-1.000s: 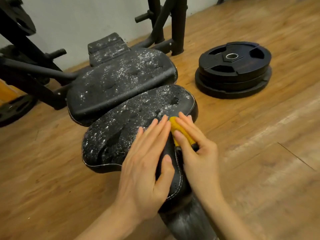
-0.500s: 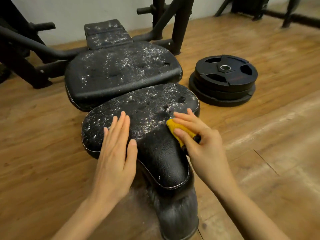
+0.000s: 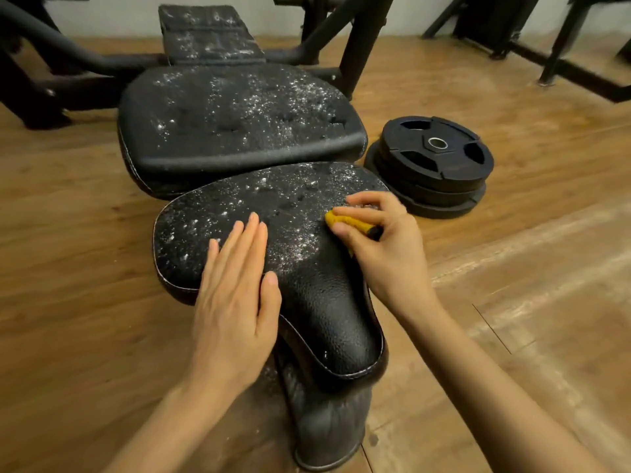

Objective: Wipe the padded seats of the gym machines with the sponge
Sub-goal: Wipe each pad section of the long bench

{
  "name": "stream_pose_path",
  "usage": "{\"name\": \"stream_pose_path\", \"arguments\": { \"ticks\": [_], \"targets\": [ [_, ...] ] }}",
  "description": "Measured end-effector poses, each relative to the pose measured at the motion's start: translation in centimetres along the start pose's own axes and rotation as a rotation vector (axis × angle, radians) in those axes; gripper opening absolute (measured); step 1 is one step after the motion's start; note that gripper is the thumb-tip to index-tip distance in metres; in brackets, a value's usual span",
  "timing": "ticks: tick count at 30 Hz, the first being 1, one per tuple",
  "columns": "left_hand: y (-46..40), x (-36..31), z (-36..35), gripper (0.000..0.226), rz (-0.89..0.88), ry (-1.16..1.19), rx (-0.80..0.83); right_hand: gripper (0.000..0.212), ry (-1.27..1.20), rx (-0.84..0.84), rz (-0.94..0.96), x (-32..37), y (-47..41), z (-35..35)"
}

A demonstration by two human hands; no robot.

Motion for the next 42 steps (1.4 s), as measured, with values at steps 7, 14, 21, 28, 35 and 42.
{"name": "stream_pose_path", "arguments": {
  "ticks": [7,14,21,28,35,42],
  "targets": [
    [0.0,0.2,0.1,0.055,-0.033,0.001,-0.009,0.024,0.018,0.097,0.119,2.7,6.7,2.0],
    [0.0,0.1,0.1,0.056,-0.028,-0.009,-0.015,0.02,0.103,0.062,-0.003,0.0,-1.2,0.0],
    [0.0,0.2,0.1,0.056,-0.022,0.001,-0.01,0.021,0.142,0.177,0.186,3.6,6.4,1.6],
    [0.1,0.9,1.4,0.057,-0.036,0.05,0.022,0.024,0.173,0.09,0.009,2.4,0.3,-0.4],
    [1.3,4.9,1.7,0.054,0.105,0.04,-0.063,0.028,0.186,0.259,0.116,4.6,6.1,2.1],
    [1.3,5.2,1.3,0.054,0.083,0.022,-0.092,0.027,0.291,0.232,0.124,4.1,1.7,-1.3]
  ]
}}
Point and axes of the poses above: each hand's wrist, its own y-axis away from the middle knuckle, its own z-axis out of the back of the hand, x = y × z, the point moved 2 cm from there along -y, towards the middle knuckle, and after that the axes turned 2 degrees about -y, right-handed, at the moved point
